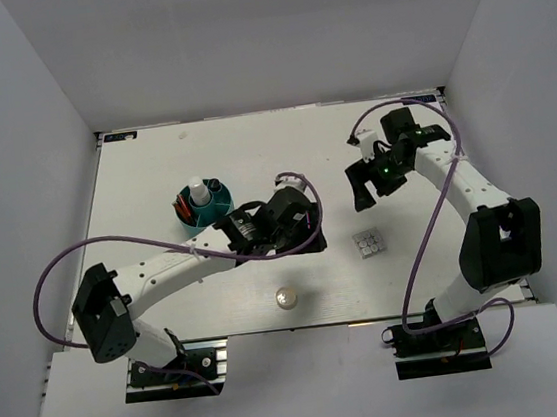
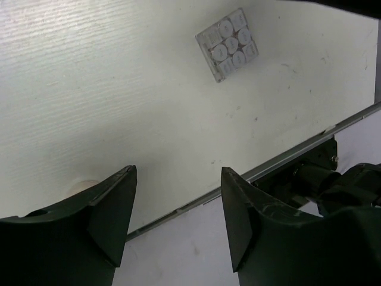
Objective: Organize the makeup
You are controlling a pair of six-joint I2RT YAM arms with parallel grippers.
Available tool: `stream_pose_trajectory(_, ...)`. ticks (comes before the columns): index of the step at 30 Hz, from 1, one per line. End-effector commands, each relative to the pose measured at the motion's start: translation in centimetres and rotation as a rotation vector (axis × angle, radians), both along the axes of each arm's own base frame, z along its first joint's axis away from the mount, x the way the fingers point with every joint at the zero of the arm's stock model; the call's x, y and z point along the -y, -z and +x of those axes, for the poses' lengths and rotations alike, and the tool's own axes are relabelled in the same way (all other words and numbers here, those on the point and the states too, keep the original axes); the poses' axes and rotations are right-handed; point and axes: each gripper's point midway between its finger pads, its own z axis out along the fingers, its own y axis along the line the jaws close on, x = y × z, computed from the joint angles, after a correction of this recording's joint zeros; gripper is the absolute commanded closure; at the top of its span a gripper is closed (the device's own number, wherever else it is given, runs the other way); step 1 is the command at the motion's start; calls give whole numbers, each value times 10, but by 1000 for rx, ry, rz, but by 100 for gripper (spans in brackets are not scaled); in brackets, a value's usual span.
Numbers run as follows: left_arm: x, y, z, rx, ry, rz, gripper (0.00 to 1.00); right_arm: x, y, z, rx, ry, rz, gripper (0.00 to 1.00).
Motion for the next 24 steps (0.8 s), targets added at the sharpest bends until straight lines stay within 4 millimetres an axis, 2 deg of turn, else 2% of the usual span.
stream_pose_trajectory(1, -13, -14, -11, -12, -39, -71, 30, 12, 8, -28, -57, -14, -79, 11)
stream_pose_trajectory(2, -17, -15, -12, -11, -53, -83, 30, 15, 20, -37, -88, -11, -99, 11)
stream_pose_trajectory(5, -33, -21, -16, 1, -110, -122, 29, 25, 32, -40, -71, 43, -160, 11)
stream_pose_trajectory(7, -44, -26, -19, 9, -131, -139, 29, 21, 34, -42, -66, 68, -150, 11)
stream_pose_trajectory(8, -48, -27, -20, 9, -143, -145, 29, 21, 36, -37, -44, 87, -145, 11)
stream_pose_trajectory(9, -52, -31, -21, 16, -151, -156, 29, 21, 44, -43, -63, 110, -149, 11)
stream_pose_trajectory(11, -59, -27, -24, 7, -164, -147, 29, 21, 52, -38, -52, 145, -167, 11)
stream_pose_trajectory(18, -75, -25, -32, -1, -195, -157, 29, 7, 72, -32, -97, 214, -191, 11)
stream_pose_trajectory(24, -88, -26, -34, 7, -225, -151, 29, -6, 91, -32, -110, 183, -265, 11)
